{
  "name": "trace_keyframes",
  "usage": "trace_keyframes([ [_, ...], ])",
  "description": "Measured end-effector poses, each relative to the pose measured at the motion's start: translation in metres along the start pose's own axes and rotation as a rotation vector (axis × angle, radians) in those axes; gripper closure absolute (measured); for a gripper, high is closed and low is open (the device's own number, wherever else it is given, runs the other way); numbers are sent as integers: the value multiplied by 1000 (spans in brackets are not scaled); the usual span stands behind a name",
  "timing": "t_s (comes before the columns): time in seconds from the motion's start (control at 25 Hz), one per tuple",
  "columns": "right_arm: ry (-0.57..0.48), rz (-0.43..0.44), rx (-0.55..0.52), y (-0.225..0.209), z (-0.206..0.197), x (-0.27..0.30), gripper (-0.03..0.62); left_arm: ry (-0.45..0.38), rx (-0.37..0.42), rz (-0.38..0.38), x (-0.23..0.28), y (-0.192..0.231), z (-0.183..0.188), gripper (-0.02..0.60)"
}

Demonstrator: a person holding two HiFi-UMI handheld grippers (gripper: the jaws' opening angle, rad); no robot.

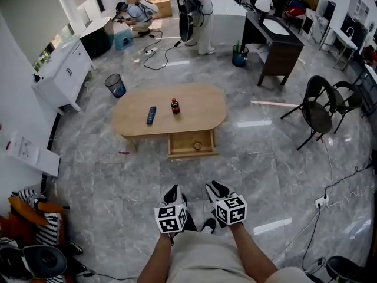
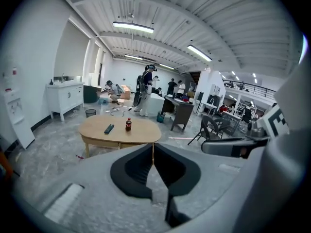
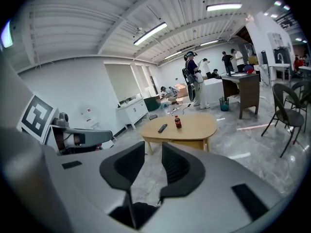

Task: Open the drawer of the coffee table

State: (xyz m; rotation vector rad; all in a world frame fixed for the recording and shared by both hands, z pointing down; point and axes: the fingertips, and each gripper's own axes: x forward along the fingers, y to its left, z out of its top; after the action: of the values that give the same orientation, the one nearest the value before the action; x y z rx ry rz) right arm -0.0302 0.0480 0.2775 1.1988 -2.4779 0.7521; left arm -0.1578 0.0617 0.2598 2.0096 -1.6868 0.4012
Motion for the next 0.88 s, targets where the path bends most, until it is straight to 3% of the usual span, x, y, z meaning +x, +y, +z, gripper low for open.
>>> trace_keyframes([
  [0.28,-5,-46,25,-10,-5,-12,568,51,79,11,-1,-9,-4,571],
  [0.88,19,-78,33,-14,-17,-14,579,26,56,-46,-11,-18,-7,571],
])
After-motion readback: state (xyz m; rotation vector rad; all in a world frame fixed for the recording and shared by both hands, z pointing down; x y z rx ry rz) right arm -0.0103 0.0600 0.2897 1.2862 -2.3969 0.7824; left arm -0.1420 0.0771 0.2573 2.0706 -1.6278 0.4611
